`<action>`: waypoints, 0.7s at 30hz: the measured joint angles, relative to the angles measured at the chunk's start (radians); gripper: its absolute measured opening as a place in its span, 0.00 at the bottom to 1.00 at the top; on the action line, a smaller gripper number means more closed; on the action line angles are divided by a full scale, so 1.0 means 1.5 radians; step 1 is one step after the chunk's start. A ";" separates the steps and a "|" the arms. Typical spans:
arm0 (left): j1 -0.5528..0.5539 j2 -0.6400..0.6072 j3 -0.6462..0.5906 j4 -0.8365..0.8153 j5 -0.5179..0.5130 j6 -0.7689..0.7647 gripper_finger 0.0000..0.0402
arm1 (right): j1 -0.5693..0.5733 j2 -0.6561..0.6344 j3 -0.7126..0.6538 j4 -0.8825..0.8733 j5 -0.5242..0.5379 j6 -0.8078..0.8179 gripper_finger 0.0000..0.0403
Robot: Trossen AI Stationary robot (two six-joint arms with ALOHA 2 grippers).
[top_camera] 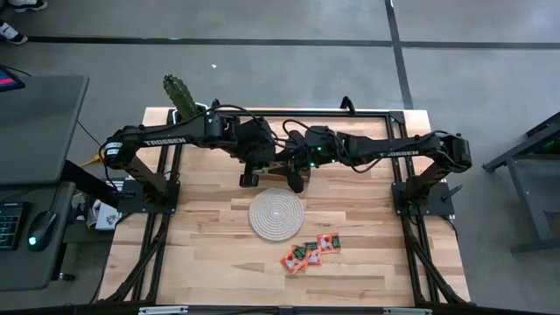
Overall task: Pick & Place Tea
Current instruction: Put the orange tea bag into the right section of the wooden organizer
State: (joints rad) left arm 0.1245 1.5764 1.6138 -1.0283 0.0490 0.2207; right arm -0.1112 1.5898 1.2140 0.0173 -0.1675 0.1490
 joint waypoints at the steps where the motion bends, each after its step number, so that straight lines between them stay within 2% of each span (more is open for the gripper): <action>1: 0.000 0.000 0.000 0.000 0.000 0.000 0.00 | 0.000 0.000 0.000 0.002 0.000 0.000 0.43; 10: 0.000 0.000 0.000 0.000 0.000 0.007 0.00 | 0.000 0.000 0.000 0.004 0.000 0.005 0.24; 17: 0.000 0.000 0.000 -0.013 0.000 0.010 0.00 | 0.000 -0.002 -0.001 0.004 0.011 0.005 0.03; 21: 0.000 0.000 0.000 -0.025 -0.015 0.010 0.00 | 0.000 -0.002 -0.001 0.003 0.033 0.021 0.01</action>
State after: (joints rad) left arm 0.1242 1.5764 1.6138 -1.0657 0.0262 0.2358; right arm -0.1112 1.5863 1.2129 0.0215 -0.1176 0.1806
